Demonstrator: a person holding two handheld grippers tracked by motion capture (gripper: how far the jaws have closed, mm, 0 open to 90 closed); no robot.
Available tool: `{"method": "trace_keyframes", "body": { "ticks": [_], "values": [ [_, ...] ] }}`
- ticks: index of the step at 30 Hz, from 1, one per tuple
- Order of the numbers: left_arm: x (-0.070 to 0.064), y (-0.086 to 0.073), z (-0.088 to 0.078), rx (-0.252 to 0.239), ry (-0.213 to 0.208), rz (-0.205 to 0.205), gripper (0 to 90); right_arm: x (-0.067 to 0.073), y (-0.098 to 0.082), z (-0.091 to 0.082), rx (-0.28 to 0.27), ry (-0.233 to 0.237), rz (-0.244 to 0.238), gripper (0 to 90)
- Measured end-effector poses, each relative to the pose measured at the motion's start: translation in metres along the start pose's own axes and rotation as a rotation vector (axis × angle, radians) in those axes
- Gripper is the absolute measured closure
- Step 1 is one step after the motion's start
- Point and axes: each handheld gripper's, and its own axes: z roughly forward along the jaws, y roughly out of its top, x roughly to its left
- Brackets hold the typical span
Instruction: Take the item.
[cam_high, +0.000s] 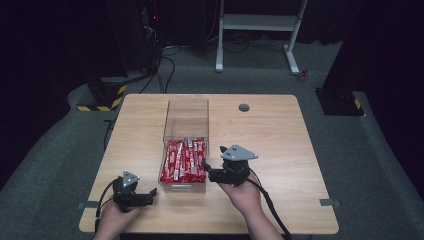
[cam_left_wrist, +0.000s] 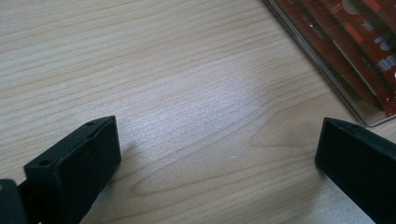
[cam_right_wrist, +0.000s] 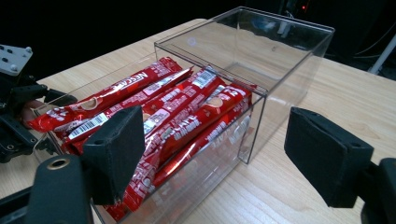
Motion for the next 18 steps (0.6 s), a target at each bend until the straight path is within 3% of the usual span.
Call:
{"method": "trace_keyframes", "body": {
  "ticks": [11, 18],
  "values": [
    [0.000, 0.000, 0.000, 0.000, 0.000, 0.000, 0.5, 0.012, -0.001, 0.007, 0.012, 0.025, -0.017, 22.5],
    [0.000, 0.000, 0.000, 0.000, 0.000, 0.000, 0.5, 0.015, -0.002, 0.011, 0.017, 0.041, -0.012, 29.1]
  ]
}}
